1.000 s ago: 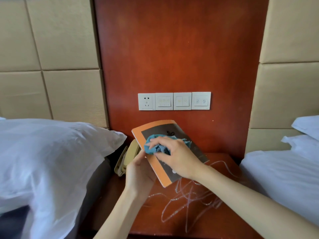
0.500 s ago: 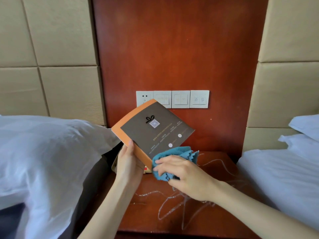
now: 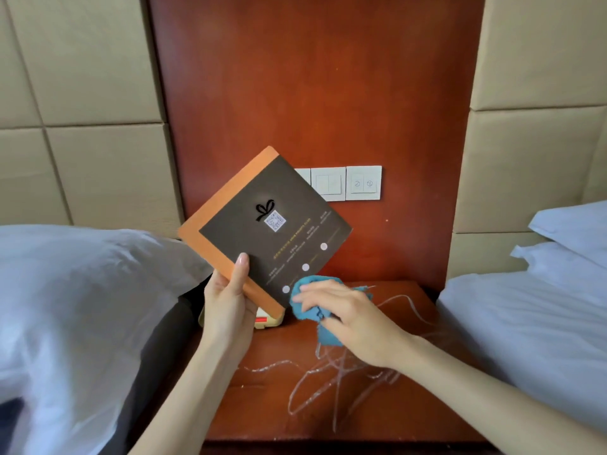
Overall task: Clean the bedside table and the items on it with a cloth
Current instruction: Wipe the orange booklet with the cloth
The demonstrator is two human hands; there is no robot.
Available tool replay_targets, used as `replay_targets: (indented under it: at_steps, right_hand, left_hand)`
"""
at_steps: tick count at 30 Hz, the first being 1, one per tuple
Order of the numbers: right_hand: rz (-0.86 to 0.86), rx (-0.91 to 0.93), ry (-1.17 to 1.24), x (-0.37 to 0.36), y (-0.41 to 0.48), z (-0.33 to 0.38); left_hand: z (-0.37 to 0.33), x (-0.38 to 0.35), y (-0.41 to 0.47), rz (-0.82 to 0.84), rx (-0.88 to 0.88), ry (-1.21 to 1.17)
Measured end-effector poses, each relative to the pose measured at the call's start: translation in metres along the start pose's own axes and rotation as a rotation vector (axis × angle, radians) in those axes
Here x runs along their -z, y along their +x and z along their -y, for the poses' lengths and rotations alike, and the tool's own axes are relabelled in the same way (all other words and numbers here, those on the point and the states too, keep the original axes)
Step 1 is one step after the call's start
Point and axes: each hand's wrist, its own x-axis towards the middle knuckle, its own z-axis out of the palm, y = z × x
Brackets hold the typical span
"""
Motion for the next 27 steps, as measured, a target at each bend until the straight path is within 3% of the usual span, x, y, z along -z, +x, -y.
replay_targets:
  at_steps: [6, 12, 20, 27]
  right_hand:
    - [-0.206, -0.343, 0.121, 0.013, -0.020, -0.031]
    - [-0.421, -0.512, 0.260, 0.016, -0.026, -0.049]
    - [-0.470, -0.474, 0.526, -0.022, 0.031, -0.020]
    - [-0.410, -0.358, 0.671, -0.064, 0.095, 0.037]
  left_hand:
    - [0.007, 0.012, 0.000, -0.023, -0.005, -0.015]
    - [0.001, 0.026, -0.007, -0.074, -0.027, 0.050]
    - [-0.046, 0.061, -0.020, -0.316, -0.126, -0.005]
    - [-0.115, 0.118, -0.023, -0.635, -0.363, -0.166]
